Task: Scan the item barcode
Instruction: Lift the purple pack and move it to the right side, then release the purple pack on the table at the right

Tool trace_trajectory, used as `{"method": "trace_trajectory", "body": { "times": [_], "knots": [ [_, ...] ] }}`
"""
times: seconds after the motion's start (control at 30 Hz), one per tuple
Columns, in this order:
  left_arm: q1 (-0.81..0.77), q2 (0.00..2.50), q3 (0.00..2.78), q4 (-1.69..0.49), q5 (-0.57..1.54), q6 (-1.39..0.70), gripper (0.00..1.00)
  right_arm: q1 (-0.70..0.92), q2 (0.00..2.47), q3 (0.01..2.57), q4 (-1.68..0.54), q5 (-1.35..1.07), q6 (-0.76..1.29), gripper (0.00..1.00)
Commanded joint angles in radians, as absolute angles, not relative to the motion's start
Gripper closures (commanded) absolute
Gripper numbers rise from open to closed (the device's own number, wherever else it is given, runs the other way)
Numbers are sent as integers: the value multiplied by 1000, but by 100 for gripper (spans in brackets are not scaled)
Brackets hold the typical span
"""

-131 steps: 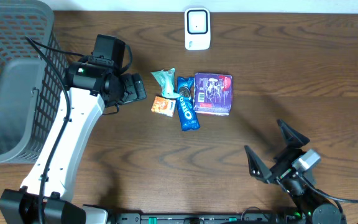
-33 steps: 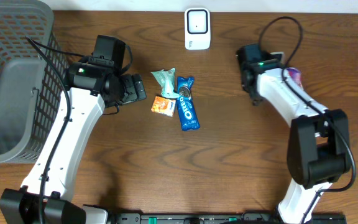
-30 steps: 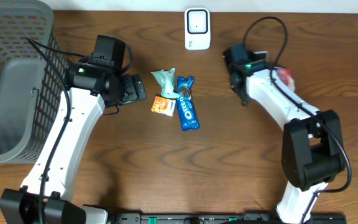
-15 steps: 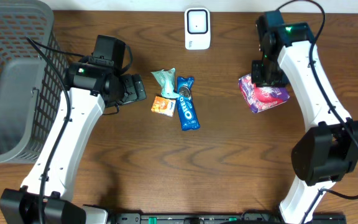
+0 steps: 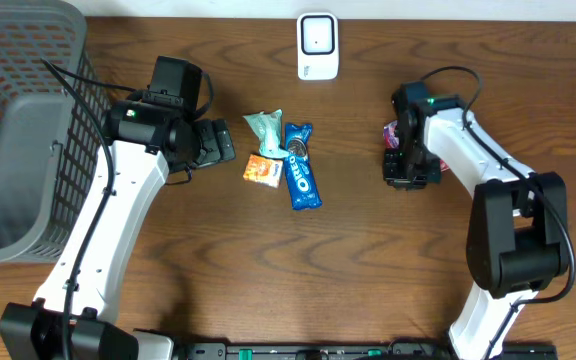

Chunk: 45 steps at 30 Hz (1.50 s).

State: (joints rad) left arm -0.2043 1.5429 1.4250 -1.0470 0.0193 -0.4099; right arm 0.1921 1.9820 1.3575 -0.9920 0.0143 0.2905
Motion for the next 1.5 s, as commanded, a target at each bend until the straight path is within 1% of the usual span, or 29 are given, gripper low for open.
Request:
{"method": "trace_trajectory", "body": {
  "times": [0.0, 0.07, 0.13, 0.27, 0.3, 0.37, 0.4, 0.5, 0.57, 0.6, 0.63, 0.7, 0.77, 0.87, 0.97, 1.03, 1.1, 1.2, 1.3, 1.4, 1.47],
  "knots": [
    [-201, 1545, 1419, -1051, 7, -393, 2, 200, 1977, 1306, -871, 21, 318, 88],
    [-201, 1545, 1419, -1051, 7, -393, 2, 200, 1977, 1302, -762, 21, 318, 91],
    [-201, 1545, 1419, -1050, 7, -393, 2, 199, 1977, 1302, -667, 42, 318, 90],
    [-201, 1545, 1419, -1050, 7, -393, 2, 193, 1977, 1302, -585, 182, 322, 89],
    [-201, 1545, 1419, -1051, 7, -393, 2, 191, 1977, 1302, -574, 221, 321, 87],
    [-201, 1545, 1419, -1050, 7, -393, 2, 184, 1977, 1302, -546, 320, 320, 77],
    [-201, 1545, 1419, -1050, 7, -393, 2, 181, 1977, 1302, -544, 342, 315, 75],
    [-201, 1545, 1419, -1050, 7, -393, 2, 152, 1977, 1303, -537, 361, 290, 76],
    [-201, 1545, 1419, -1050, 7, -393, 2, 138, 1977, 1306, -508, 350, 290, 67],
    [-201, 1545, 1419, -1051, 7, -393, 2, 137, 1977, 1313, -505, 340, 290, 65],
    [-201, 1545, 1419, -1051, 7, -393, 2, 138, 1977, 1335, -506, 327, 290, 63],
    [-201, 1545, 1419, -1050, 7, -393, 2, 141, 1977, 1365, -505, 323, 290, 63],
    [-201, 1545, 1419, -1050, 7, -393, 2, 145, 1977, 1379, -476, 287, 262, 68],
    [-201, 1545, 1419, -1051, 7, -393, 2, 145, 1984, 1378, -432, 165, 138, 77],
    [-201, 1545, 1419, -1050, 7, -393, 2, 139, 2015, 1378, -430, 204, 129, 88],
    [-201, 1545, 1419, -1050, 7, -393, 2, 131, 2041, 1378, -428, 203, 117, 93],
    [-201, 1545, 1419, -1050, 7, -393, 2, 125, 2067, 1378, -403, 205, 80, 96],
    [-201, 1545, 1419, -1051, 7, -393, 2, 120, 2106, 1378, -305, 249, -37, 90],
    [-201, 1545, 1419, -1051, 7, -393, 2, 119, 2108, 1378, -248, 420, -46, 91],
    [-201, 1545, 1419, -1050, 7, -393, 2, 117, 2108, 1378, -247, 515, -46, 91],
    [-201, 1545, 1419, -1051, 7, -393, 2, 108, 2108, 1378, -246, 554, -46, 89]
  ]
}}
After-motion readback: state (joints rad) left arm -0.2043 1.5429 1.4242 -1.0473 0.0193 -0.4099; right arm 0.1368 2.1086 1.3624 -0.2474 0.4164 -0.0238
